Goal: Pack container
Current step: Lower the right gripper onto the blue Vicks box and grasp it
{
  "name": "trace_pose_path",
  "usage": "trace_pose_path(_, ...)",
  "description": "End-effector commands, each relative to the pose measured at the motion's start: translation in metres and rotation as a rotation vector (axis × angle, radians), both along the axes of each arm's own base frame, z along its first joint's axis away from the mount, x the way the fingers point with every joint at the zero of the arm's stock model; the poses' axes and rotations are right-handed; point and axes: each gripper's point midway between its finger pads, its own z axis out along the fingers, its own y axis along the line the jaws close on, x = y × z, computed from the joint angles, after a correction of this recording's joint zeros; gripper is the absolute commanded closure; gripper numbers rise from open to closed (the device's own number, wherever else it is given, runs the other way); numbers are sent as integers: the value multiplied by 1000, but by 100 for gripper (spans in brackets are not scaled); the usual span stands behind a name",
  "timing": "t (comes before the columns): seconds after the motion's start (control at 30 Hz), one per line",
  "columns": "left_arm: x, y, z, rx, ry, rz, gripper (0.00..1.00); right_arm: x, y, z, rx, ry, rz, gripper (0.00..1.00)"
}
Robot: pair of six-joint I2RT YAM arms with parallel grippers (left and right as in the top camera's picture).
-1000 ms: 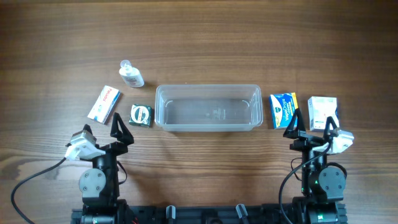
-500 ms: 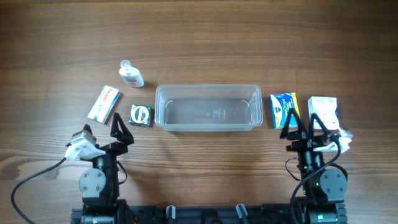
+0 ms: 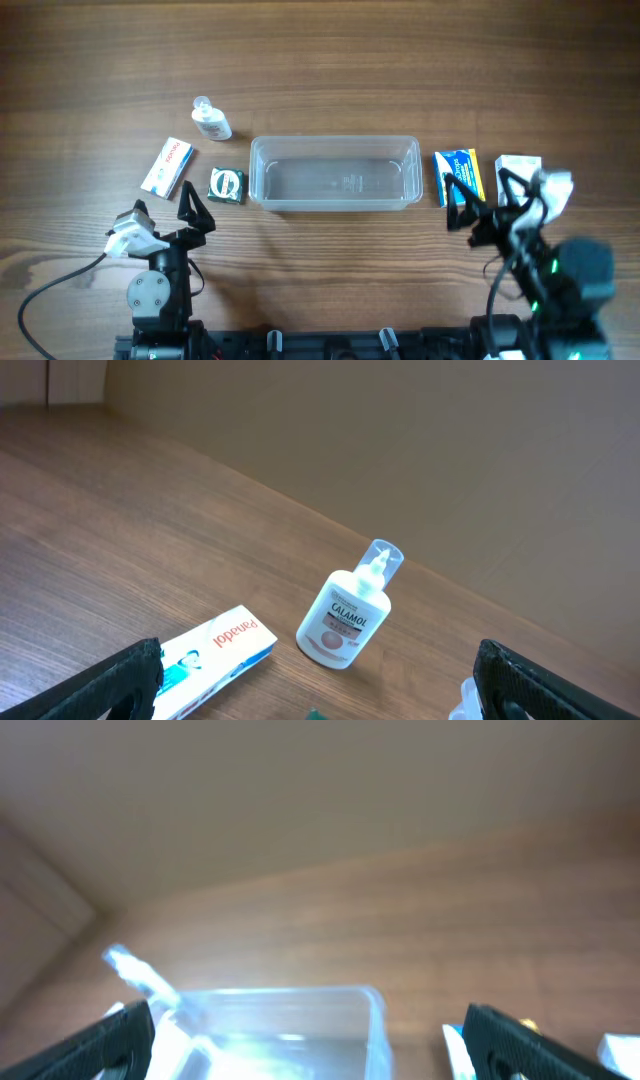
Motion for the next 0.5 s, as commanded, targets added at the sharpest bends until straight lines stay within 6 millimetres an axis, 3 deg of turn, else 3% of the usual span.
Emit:
trace_pose_path(0.0,0,-1,-3,2,8,-4,0,31,-27,2,-175,163,-108,0)
trace_pose_path(0.1,0,-1,-3,2,8,-4,0,53,-46,-9,-249,317,-194,0)
trace_pose_path(0.2,0,-1,-3,2,8,-4,0,73,-48,-26,-315,455,-170,0)
trace_pose_path(0.33,0,-1,-3,2,8,-4,0,84,-46,-72,-366,676,-111,0)
trace_pose_path(0.47,0,-1,-3,2,8,-4,0,75,-47,-123,-405,889,-65,0)
